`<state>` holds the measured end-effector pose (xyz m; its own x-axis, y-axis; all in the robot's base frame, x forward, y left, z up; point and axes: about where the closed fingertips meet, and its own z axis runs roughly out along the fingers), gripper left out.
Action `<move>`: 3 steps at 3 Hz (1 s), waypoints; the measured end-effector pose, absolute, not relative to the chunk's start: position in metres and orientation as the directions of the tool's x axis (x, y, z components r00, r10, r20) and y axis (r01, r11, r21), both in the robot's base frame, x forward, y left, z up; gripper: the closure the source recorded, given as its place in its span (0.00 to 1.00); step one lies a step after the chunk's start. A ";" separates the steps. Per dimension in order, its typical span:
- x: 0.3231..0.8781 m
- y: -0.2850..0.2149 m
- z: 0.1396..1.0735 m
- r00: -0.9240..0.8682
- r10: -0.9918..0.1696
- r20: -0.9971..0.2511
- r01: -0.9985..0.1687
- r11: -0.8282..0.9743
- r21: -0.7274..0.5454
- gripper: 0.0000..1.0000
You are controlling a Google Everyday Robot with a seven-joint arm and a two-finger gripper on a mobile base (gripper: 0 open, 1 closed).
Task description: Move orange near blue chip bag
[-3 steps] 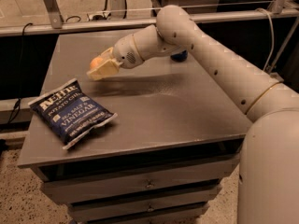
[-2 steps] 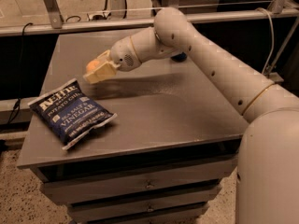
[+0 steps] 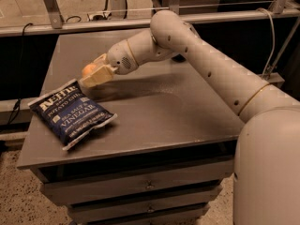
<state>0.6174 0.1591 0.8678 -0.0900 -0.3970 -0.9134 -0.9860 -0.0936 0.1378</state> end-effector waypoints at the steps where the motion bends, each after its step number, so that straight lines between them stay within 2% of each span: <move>1: 0.615 0.159 0.867 -0.094 -0.399 -0.912 -0.985 -0.099 0.145 0.12; 2: 0.613 0.160 0.866 -0.096 -0.400 -0.912 -0.984 -0.102 0.148 0.00; 3: 0.613 0.160 0.866 -0.097 -0.400 -0.912 -0.984 -0.102 0.149 0.00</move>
Offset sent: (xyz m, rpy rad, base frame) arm -0.0037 -0.0051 -0.0008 -0.0028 0.0116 0.0009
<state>0.6132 0.1597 0.8658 -0.0967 -0.3995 -0.9116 -0.9836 -0.1019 0.1490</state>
